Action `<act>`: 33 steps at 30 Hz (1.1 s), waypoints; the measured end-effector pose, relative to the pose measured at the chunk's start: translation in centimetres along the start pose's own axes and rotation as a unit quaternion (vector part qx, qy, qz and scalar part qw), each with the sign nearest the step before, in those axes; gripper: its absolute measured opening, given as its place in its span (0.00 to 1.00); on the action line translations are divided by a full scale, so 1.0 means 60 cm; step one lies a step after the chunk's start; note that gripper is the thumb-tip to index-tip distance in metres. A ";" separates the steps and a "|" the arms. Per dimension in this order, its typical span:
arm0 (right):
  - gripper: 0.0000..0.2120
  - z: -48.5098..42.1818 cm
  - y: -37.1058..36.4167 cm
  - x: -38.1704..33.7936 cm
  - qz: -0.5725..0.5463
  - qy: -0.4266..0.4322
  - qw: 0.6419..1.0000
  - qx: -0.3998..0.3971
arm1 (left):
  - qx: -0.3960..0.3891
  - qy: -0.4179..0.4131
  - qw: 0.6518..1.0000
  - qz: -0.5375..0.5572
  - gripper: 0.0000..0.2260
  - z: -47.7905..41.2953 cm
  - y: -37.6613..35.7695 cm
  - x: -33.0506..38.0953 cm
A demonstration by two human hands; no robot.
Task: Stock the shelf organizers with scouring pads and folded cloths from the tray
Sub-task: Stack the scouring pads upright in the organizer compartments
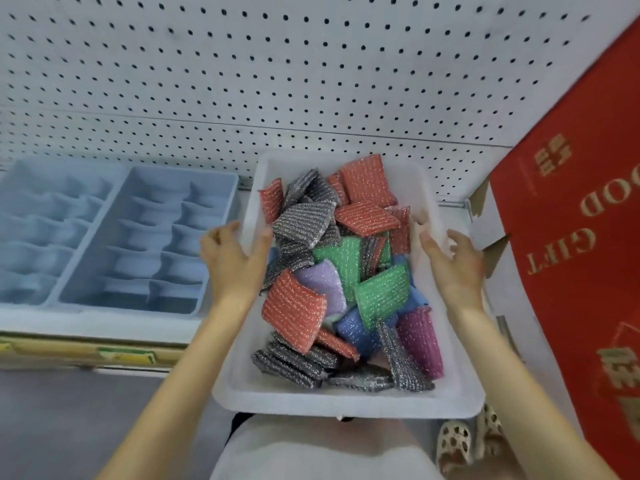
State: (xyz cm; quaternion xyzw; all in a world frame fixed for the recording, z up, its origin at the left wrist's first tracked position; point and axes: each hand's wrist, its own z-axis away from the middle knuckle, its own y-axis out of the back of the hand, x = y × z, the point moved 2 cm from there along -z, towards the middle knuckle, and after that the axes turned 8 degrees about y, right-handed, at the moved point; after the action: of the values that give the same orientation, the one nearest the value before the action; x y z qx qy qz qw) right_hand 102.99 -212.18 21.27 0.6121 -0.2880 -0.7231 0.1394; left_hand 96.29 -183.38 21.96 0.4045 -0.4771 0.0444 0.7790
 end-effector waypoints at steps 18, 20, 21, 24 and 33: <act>0.31 -0.058 -0.119 -0.071 -0.206 -0.072 0.976 -0.016 | -0.172 0.070 0.983 0.007 0.27 -0.039 -0.105 0.037; 0.28 -0.054 -0.089 -0.077 -0.285 -0.095 0.954 -0.013 | -0.178 0.051 0.982 0.039 0.24 -0.041 -0.100 0.033; 0.23 -0.052 -0.074 -0.081 -0.343 -0.116 0.932 -0.030 | -0.176 0.035 0.982 0.055 0.23 -0.043 -0.096 0.031; 0.16 -0.036 -0.041 -0.081 -0.454 -0.154 0.869 -0.121 | -0.175 0.018 0.979 0.105 0.27 -0.042 -0.090 0.027; 0.16 0.009 -0.083 -0.052 -0.210 -0.097 0.946 -0.229 | -0.294 0.194 0.926 0.137 0.25 -0.037 -0.101 0.020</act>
State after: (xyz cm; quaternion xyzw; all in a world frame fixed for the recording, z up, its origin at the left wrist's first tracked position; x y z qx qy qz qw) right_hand 103.89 -206.34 20.92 0.5374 0.0085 -0.8382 0.0921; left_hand 101.27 -186.30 18.83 0.0716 -0.3594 0.0865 0.9264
